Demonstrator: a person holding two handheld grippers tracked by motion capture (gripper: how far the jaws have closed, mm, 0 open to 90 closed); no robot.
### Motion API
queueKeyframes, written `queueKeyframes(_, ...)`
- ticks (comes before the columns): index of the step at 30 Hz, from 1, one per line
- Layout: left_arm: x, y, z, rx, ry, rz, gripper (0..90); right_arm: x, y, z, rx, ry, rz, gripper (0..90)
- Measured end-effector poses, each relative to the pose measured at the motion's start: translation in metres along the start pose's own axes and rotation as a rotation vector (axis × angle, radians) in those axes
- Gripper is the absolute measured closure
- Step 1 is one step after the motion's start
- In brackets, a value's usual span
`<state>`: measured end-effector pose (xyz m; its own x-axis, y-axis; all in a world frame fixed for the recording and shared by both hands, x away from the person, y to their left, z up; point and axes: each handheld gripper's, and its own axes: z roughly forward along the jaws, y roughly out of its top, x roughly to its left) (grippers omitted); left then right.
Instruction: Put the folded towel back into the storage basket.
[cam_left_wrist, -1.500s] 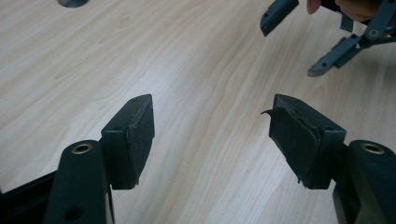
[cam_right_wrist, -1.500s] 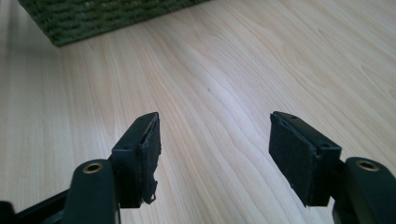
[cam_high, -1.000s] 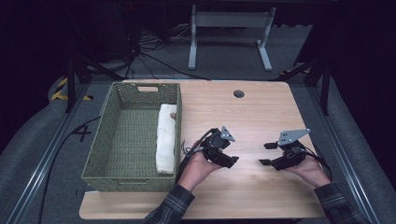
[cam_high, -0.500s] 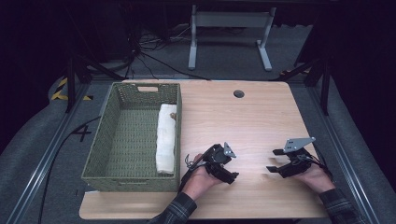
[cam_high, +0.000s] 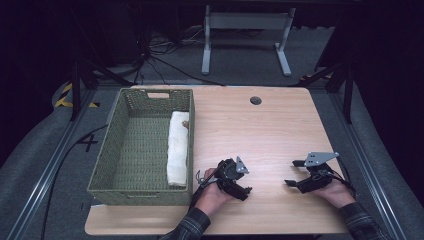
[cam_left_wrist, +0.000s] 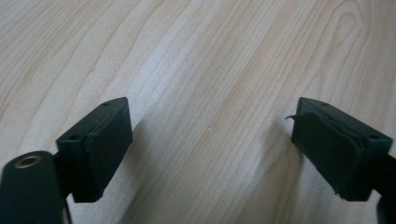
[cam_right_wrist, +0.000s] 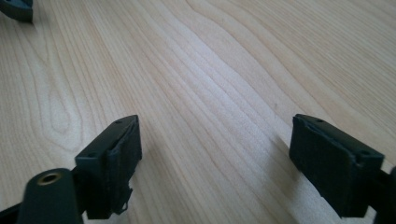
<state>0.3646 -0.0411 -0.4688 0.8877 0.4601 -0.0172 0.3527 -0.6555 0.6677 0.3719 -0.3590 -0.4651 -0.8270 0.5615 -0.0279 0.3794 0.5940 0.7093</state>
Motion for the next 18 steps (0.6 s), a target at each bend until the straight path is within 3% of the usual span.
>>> queueKeyframes(3,-0.0008,-0.0045,0.0027,-0.045,0.000,0.012,8.0,-0.0011,-0.0032,0.0002,-0.026,0.001,0.001,15.1)
queueKeyframes(18,-0.0017,-0.0048,0.0023,-0.037,-0.009,0.023,5.8,-0.0005,-0.0043,-0.0006,-0.028,-0.003,0.003,14.8)
